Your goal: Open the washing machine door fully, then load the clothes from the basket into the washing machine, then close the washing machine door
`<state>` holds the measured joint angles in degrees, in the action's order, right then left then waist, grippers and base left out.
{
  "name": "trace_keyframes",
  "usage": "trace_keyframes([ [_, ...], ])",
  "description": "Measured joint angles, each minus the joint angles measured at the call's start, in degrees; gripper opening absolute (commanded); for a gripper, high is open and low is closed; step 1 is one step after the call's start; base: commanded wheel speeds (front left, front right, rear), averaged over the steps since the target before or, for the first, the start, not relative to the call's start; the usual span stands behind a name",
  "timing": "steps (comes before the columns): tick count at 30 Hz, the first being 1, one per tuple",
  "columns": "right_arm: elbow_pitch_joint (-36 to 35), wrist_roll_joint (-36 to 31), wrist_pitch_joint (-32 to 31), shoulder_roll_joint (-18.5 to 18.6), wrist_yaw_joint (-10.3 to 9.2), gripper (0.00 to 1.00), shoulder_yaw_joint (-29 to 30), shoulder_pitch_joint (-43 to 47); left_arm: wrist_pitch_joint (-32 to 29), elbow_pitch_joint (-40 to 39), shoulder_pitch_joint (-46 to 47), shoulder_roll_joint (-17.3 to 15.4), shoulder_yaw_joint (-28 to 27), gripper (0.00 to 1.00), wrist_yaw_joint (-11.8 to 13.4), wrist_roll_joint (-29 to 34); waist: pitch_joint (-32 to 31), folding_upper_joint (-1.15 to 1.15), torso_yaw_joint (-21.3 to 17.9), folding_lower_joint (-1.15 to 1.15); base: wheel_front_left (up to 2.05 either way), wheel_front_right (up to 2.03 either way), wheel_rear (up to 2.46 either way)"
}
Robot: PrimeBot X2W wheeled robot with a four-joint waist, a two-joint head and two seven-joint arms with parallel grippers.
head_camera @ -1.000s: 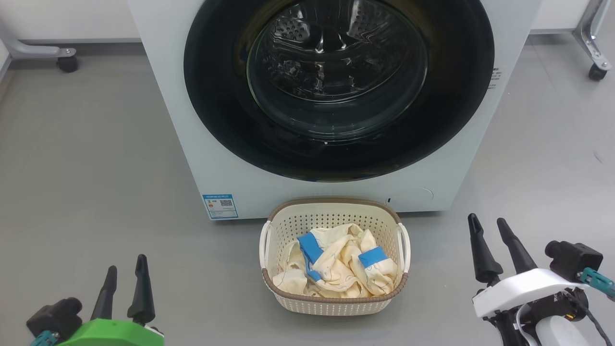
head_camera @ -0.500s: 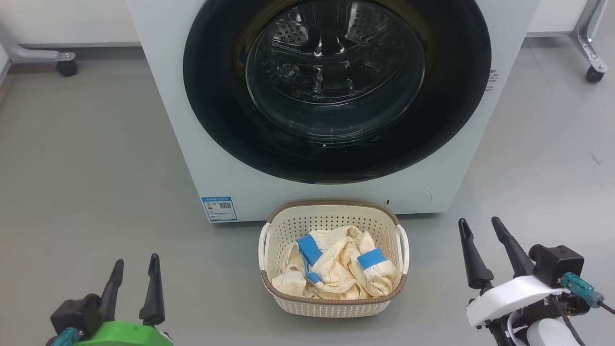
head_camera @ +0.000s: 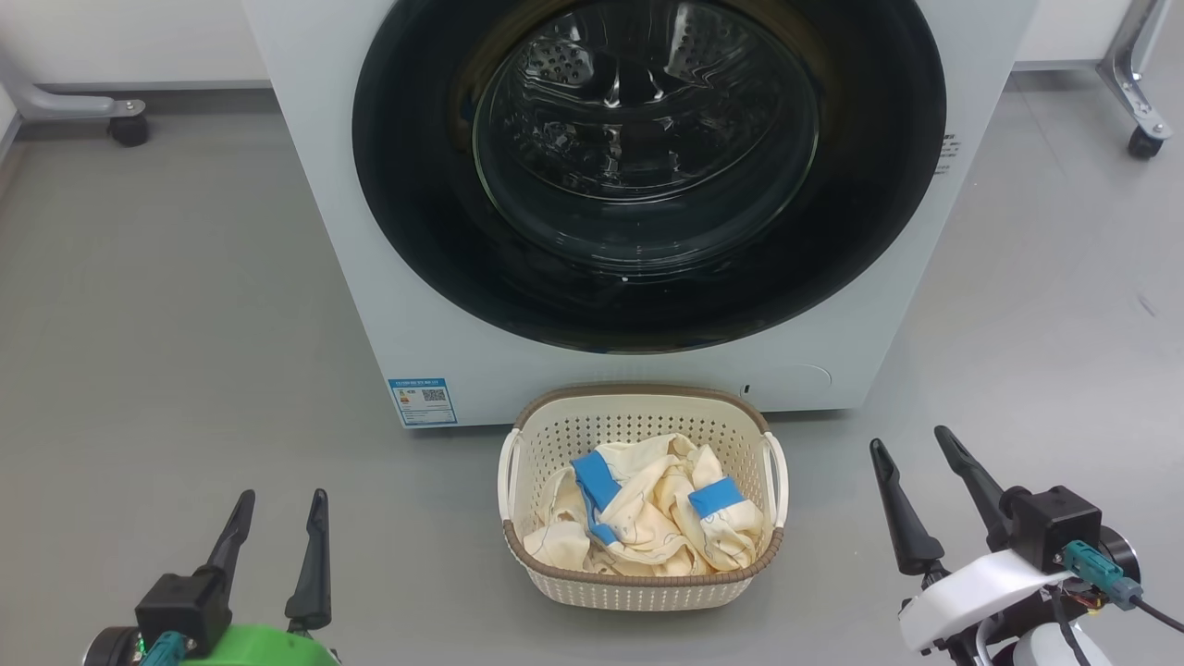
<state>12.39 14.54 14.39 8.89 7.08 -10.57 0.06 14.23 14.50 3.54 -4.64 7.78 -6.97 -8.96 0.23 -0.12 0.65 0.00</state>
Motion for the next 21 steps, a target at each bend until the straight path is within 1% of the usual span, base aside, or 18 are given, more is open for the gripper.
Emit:
trace_keyframes([
  [21,1.56,-0.14,0.0,-0.81,0.0,1.0,2.12,0.59,0.15,0.78,-0.12,0.99,-2.79,1.0,0.0,0.01,0.17,0.0,0.1,0.0,0.0,0.0,0.0],
])
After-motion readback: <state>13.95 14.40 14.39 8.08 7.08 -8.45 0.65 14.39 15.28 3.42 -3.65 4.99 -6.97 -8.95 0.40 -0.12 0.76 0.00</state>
